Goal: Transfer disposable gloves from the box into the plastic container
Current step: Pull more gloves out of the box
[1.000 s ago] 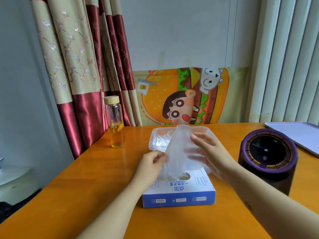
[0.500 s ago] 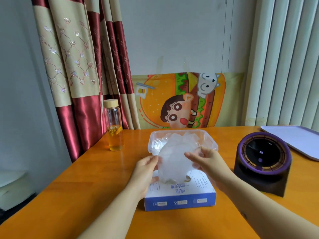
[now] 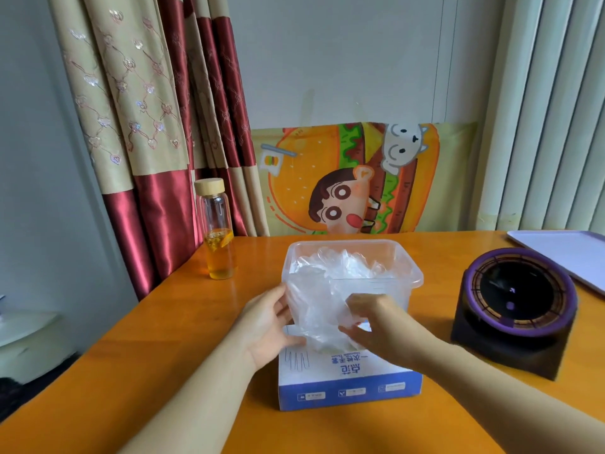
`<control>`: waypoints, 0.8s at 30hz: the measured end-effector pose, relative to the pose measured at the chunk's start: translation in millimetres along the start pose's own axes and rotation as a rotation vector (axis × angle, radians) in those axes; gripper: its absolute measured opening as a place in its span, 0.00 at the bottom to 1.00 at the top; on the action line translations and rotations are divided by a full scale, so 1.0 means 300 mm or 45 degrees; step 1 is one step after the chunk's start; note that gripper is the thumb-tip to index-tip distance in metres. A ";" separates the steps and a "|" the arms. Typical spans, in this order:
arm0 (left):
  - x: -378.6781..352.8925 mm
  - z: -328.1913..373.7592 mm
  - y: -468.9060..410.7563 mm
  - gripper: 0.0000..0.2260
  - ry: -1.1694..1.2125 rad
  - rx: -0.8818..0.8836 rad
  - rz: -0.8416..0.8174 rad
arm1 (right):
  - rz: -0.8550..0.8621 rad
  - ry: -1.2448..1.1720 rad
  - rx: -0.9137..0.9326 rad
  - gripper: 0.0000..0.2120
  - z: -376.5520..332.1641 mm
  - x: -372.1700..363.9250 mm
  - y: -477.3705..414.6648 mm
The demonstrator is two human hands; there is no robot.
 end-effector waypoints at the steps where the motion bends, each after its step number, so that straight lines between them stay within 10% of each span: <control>1: 0.000 0.009 -0.005 0.11 0.032 0.014 -0.013 | -0.127 0.073 -0.044 0.05 0.020 -0.027 0.002; 7: -0.042 0.126 0.005 0.14 0.083 -0.174 -0.066 | -0.536 0.408 0.068 0.22 0.051 -0.115 0.037; 14: -0.102 0.335 0.024 0.07 -0.026 -0.617 0.070 | -0.562 0.170 -0.163 0.14 0.058 0.028 0.010; 18: -0.148 0.395 0.014 0.03 -0.312 -0.846 0.171 | -0.137 -0.107 -0.207 0.06 0.026 0.291 -0.067; 24: -0.232 0.423 -0.028 0.02 -0.619 -1.074 0.327 | 0.356 -0.718 -0.149 0.25 -0.024 0.414 -0.170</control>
Point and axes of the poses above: each hand's wrist, its own y-axis away from the middle knuckle, its own x-axis out of the back of the hand, z = x × y, the point moved 5 cm from there along -y, towards the middle knuckle, and after that the axes turned 7 degrees about x, right-handed, at the moved point
